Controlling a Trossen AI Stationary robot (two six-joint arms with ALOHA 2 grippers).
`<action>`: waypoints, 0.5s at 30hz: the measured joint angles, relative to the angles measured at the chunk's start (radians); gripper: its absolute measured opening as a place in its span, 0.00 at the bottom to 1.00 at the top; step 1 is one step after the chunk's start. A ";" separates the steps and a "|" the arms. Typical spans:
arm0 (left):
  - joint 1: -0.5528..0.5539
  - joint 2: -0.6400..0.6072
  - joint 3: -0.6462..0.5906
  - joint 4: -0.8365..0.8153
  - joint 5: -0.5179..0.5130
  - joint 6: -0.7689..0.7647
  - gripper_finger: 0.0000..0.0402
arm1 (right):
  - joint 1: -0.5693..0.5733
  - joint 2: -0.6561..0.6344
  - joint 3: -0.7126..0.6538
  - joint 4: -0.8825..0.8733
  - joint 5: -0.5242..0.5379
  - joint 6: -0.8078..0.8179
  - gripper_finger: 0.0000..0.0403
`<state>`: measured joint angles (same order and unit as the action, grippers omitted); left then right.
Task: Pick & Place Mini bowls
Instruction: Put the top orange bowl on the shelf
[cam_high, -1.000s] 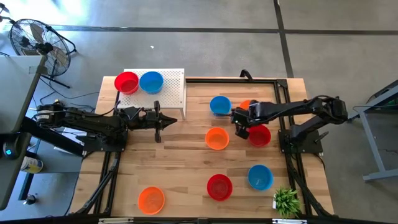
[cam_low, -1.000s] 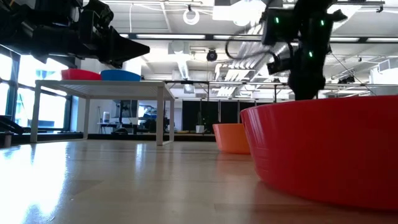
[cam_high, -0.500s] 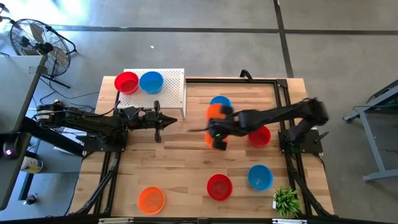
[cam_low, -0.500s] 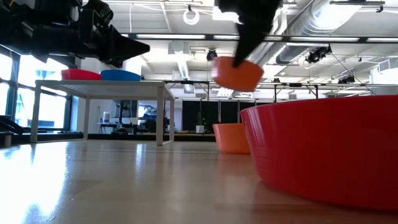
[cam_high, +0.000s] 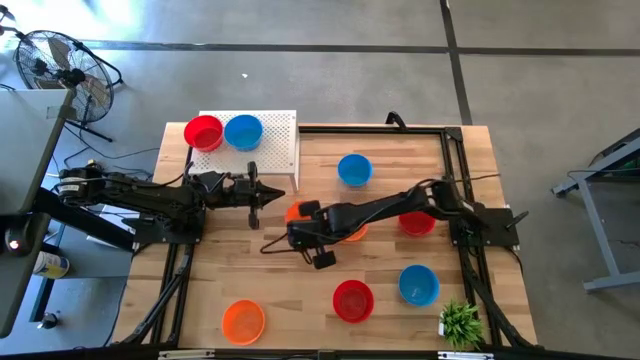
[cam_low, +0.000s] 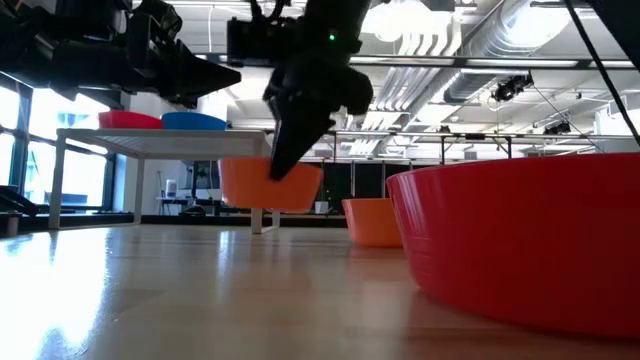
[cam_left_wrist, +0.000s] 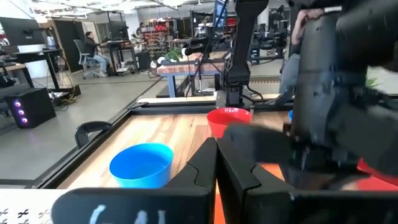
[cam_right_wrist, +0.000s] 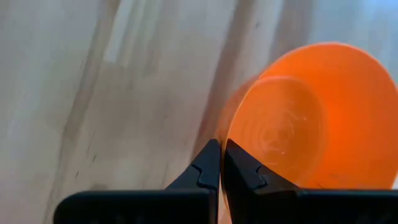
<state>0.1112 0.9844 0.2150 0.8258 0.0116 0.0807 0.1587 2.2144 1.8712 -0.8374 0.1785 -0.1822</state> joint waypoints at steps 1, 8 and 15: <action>0.000 0.000 0.000 -0.002 0.000 0.000 0.00 | -0.001 0.010 -0.002 0.009 -0.013 -0.002 0.01; 0.000 0.000 0.000 -0.015 0.000 0.000 0.00 | -0.003 0.056 -0.009 0.048 -0.052 -0.032 0.02; 0.000 0.000 0.000 -0.023 -0.003 0.000 0.00 | 0.017 0.040 -0.003 0.046 0.004 -0.039 0.14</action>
<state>0.1112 0.9844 0.2153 0.8033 0.0091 0.0807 0.1754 2.2541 1.8681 -0.7913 0.1829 -0.2214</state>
